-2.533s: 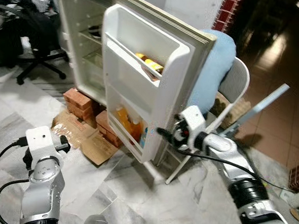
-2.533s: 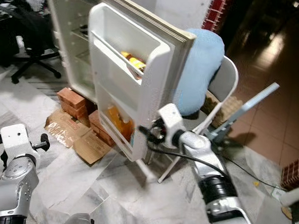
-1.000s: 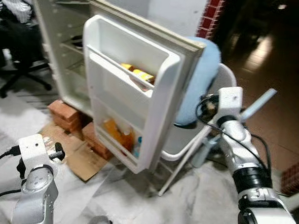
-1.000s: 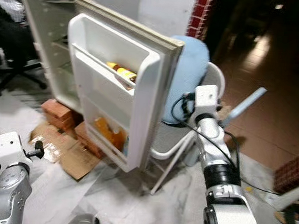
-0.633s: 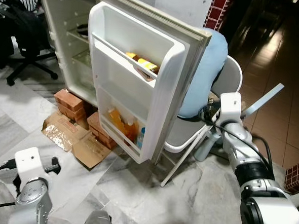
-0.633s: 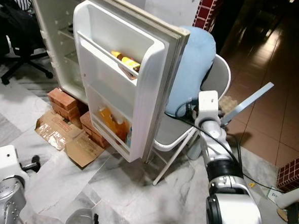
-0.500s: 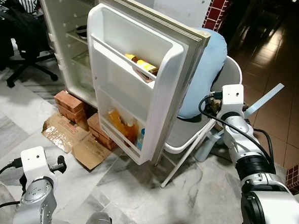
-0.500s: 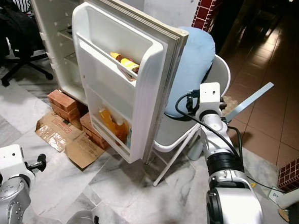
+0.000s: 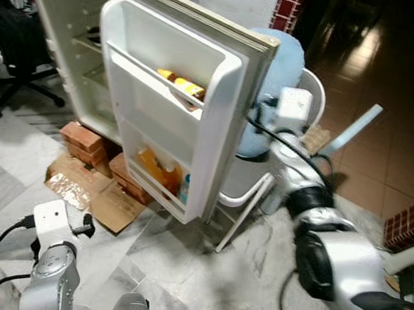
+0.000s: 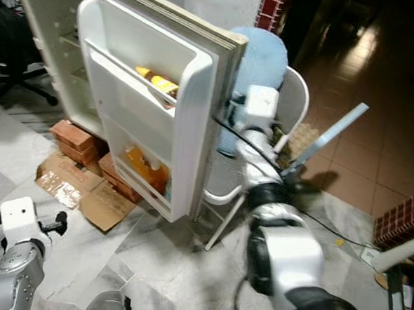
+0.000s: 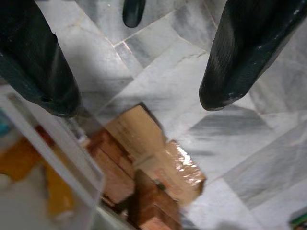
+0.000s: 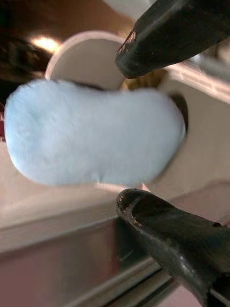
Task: Restocking fridge
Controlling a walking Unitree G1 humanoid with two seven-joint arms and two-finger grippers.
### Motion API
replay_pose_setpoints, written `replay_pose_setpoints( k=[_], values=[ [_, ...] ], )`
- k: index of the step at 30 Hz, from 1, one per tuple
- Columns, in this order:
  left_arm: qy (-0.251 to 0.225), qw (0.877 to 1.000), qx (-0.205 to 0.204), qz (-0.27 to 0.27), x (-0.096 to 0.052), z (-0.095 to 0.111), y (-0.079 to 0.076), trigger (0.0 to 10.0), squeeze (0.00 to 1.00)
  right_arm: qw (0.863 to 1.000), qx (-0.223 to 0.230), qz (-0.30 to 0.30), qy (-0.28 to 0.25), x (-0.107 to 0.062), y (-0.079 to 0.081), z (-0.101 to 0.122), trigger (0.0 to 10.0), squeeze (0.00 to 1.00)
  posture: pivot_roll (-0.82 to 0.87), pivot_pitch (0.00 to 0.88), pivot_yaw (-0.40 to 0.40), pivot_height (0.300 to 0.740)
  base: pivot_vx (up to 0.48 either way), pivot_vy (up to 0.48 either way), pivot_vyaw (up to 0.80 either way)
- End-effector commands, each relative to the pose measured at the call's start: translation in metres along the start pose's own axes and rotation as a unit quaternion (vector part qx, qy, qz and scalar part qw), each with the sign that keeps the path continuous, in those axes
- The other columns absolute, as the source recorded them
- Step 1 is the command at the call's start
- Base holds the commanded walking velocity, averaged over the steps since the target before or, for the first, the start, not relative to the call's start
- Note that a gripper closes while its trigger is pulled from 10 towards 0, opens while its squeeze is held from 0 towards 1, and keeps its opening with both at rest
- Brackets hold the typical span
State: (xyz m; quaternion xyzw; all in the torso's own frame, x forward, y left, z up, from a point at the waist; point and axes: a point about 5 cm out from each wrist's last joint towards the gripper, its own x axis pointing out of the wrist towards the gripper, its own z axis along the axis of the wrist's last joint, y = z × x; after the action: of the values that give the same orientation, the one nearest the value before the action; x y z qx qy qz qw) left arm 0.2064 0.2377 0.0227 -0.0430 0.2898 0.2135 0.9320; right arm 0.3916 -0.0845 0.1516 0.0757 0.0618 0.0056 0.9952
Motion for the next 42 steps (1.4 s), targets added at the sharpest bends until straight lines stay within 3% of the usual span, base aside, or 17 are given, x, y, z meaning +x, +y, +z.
replay_pose_setpoints(
  k=[1,2,4,5,6,7,9,10,12,13,15,16,19,22,42],
  values=[
    [0.011,1.000,-0.002,-0.006,0.002,-0.002,-0.003,10.0,0.00,0.994,0.022,0.094,-0.059,-0.003,0.044,0.032,10.0,0.00,0.11,0.000,-0.068,0.740,0.000,0.000,0.00],
    [0.015,1.000,-0.005,-0.009,0.002,-0.003,-0.003,10.0,0.00,0.987,0.044,0.138,-0.070,-0.008,0.058,0.036,10.0,0.00,0.11,0.000,-0.069,0.740,0.000,0.000,0.00],
    [0.016,1.000,-0.006,-0.010,0.003,-0.004,-0.004,10.0,0.00,0.984,0.054,0.156,-0.073,-0.011,0.063,0.036,10.0,0.00,0.11,0.000,-0.070,0.740,0.000,0.000,0.00],
    [0.019,1.000,-0.007,-0.013,0.004,-0.005,-0.004,10.0,0.00,0.968,0.070,0.225,-0.090,-0.021,0.077,0.040,10.0,0.00,0.10,0.000,-0.069,0.740,0.000,0.000,0.00],
    [0.019,1.000,-0.007,-0.013,0.004,-0.005,-0.004,10.0,0.00,0.968,0.070,0.225,-0.090,-0.021,0.077,0.040,10.0,0.00,0.10,0.000,-0.069,0.740,0.000,0.000,0.00],
    [0.020,1.000,-0.005,-0.015,0.005,-0.005,-0.005,10.0,0.00,0.939,0.078,0.318,-0.104,-0.038,0.089,0.044,10.0,0.00,0.10,0.000,-0.069,0.740,0.000,0.000,0.00],
    [0.020,1.000,-0.003,-0.016,0.005,-0.005,-0.006,10.0,0.00,0.908,0.103,0.394,-0.099,-0.052,0.095,0.046,10.0,0.00,0.10,0.000,-0.069,0.740,0.000,0.000,0.00],
    [0.020,1.000,-0.003,-0.017,0.005,-0.005,-0.006,10.0,0.00,0.877,0.123,0.455,-0.089,-0.065,0.096,0.048,10.0,0.00,0.10,0.000,-0.069,0.740,0.000,0.000,0.00],
    [0.020,1.000,-0.003,-0.017,0.006,-0.006,-0.006,10.0,0.00,0.819,0.126,0.555,-0.072,-0.092,0.090,0.050,10.0,0.00,0.10,0.000,-0.070,0.740,0.000,0.000,0.00],
    [0.021,1.000,-0.003,-0.018,0.006,-0.006,-0.007,10.0,0.00,0.805,0.106,0.581,-0.057,-0.101,0.077,0.042,10.0,0.00,0.10,0.000,-0.071,0.740,0.000,0.000,0.00],
    [0.021,1.000,-0.005,-0.019,0.006,-0.006,-0.007,10.0,0.00,0.818,0.070,0.570,-0.028,-0.099,0.056,0.025,10.0,0.00,0.09,0.000,-0.071,0.740,0.000,0.000,0.00],
    [0.022,1.000,-0.007,-0.020,0.006,-0.006,-0.007,10.0,0.00,0.864,0.025,0.503,-0.005,-0.081,0.037,0.004,10.0,0.00,0.09,0.000,-0.070,0.740,0.000,0.000,0.00],
    [0.023,0.999,-0.010,-0.021,0.007,-0.005,-0.008,10.0,0.00,0.922,-0.082,0.375,0.047,-0.050,-0.001,-0.036,10.0,0.00,0.09,0.000,-0.072,0.740,0.000,0.000,0.00],
    [0.025,0.999,-0.018,-0.019,0.006,-0.006,-0.007,10.0,0.00,0.949,-0.154,0.266,0.075,-0.037,-0.034,-0.054,10.0,0.00,0.10,0.000,-0.074,0.740,0.000,0.000,0.00],
    [0.025,0.999,-0.018,-0.019,0.006,-0.006,-0.007,10.0,0.00,0.949,-0.154,0.266,0.075,-0.037,-0.034,-0.054,10.0,0.00,0.10,0.000,-0.074,0.740,0.000,0.000,0.00]
  ],
)
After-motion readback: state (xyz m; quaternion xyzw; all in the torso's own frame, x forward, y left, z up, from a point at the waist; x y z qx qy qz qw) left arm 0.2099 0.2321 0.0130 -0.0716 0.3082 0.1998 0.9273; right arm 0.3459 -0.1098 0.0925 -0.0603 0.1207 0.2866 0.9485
